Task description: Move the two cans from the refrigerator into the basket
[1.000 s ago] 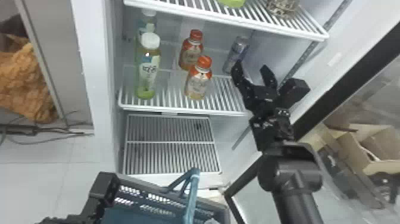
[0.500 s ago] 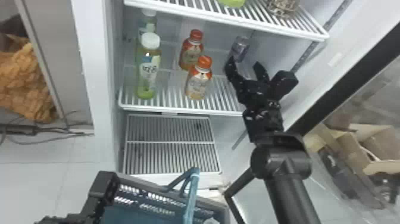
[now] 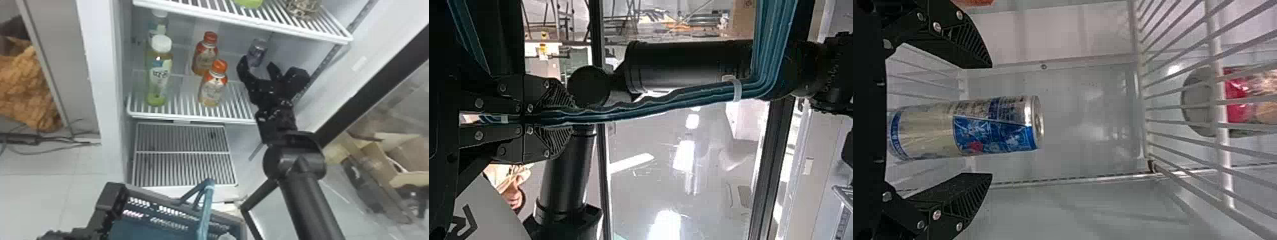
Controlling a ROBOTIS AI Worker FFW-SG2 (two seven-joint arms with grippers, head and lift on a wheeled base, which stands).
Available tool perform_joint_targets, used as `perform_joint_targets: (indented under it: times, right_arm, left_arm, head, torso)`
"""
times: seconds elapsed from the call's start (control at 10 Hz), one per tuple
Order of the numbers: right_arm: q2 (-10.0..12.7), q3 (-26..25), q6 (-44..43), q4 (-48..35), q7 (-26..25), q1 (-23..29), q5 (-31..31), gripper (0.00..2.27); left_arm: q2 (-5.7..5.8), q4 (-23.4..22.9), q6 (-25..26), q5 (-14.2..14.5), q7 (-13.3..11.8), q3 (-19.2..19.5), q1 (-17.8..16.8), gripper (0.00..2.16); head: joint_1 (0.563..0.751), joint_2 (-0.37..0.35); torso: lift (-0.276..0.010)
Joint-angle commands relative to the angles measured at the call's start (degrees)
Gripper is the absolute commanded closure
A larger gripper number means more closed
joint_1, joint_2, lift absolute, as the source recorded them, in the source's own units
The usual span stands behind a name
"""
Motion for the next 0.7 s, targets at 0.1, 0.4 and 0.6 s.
perform_joint_targets:
  times: [0.1, 0.4, 0.6]
  right_arm:
    - [-0.19, 0.36, -0.11, 2.37, -0.51, -1.76, 0.2, 0.25]
    - [-0.55, 1.16, -0.39, 4.34, -1.39, -4.01, 0.77, 0.25]
    - [-0.72, 1.96, -0.95, 6.02, -1.82, -5.42, 0.77, 0.25]
  left_arm:
    - [0.02, 0.14, 0.74, 0.0, 0.0, 0.0, -0.08, 1.21]
    - [0.02, 0.14, 0.74, 0.0, 0.0, -0.11, -0.22, 1.21]
    - [0.02, 0.28, 0.74, 0.0, 0.0, -0.23, -0.22, 1.21]
  head:
    - [0.695, -0.35]
    - [0.695, -0.35]
    - [0.695, -0.35]
  torso:
    - [-0.266]
    - [-0.266]
    - [-0.266]
